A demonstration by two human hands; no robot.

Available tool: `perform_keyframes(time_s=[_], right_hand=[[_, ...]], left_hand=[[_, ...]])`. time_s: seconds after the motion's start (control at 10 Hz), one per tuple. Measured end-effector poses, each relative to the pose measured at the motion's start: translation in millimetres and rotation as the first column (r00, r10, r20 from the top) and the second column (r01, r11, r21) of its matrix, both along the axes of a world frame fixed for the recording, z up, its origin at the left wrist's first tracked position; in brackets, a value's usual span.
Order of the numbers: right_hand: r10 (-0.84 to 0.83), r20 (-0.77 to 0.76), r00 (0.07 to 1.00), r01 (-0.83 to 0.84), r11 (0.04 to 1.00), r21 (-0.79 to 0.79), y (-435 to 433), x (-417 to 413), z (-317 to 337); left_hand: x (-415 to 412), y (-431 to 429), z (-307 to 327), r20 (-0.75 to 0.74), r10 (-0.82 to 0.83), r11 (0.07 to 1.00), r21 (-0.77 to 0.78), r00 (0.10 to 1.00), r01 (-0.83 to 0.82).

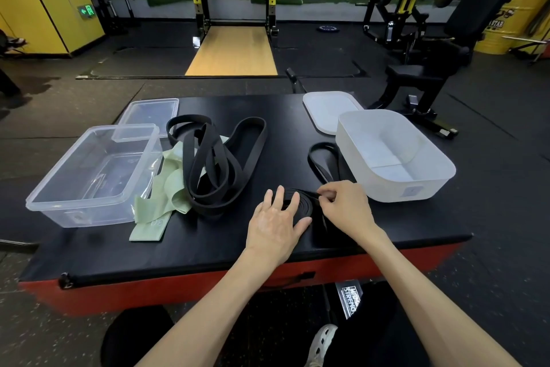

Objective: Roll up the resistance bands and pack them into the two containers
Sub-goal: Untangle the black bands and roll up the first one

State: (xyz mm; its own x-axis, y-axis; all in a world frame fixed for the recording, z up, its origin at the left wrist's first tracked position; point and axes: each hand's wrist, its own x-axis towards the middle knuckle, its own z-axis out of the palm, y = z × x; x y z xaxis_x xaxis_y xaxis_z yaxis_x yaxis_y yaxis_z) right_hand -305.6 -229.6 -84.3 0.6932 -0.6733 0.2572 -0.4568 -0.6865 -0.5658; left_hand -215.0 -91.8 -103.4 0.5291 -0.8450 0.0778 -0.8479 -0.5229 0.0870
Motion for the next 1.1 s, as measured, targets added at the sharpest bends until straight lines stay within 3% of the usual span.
perform_keyframes(time_s=[0.2, 0.3, 0.4, 0.5, 0.6, 0.9, 1.1], right_hand=[[0.118, -0.163, 0.979, -0.141, 0.98, -0.138, -1, -4, 1], [0.175, -0.177, 0.969, -0.206, 0.963, -0.176, -2, -10, -3], [0.143, -0.102, 0.984, -0.16, 0.969, -0.188, -2, -9, -7], [0.084, -0.082, 0.993, -0.093, 0.991, -0.101, -5, -2, -3], [0.112, -0.125, 0.986, -0.123, 0.989, -0.086, -5, -1, -1], [0.215, -0.274, 0.937, -0.286, 0.924, -0.253, 1, -7, -2], [0.295, -0.2, 0.934, -0.334, 0.922, -0.198, 0, -10, -4]], left_hand=[[0, -1, -1, 0.009, 0.002, 1.0, -0.001, 1.0, -0.002], [0, -1, -2, 0.012, 0.01, 1.0, -0.001, 1.0, -0.01], [0, -2, -1, -0.001, 0.013, 1.0, -0.005, 1.0, -0.013], [1, -2, 0, -0.011, 0.007, 1.0, -0.001, 1.0, -0.007], [0, -1, 0, -0.005, 0.011, 1.0, -0.003, 1.0, -0.011], [-2, -2, 1, -0.01, 0.016, 0.999, 0.029, 1.0, -0.016], [-12, -9, 2, -0.005, 0.071, 0.995, 0.07, 0.997, -0.071]])
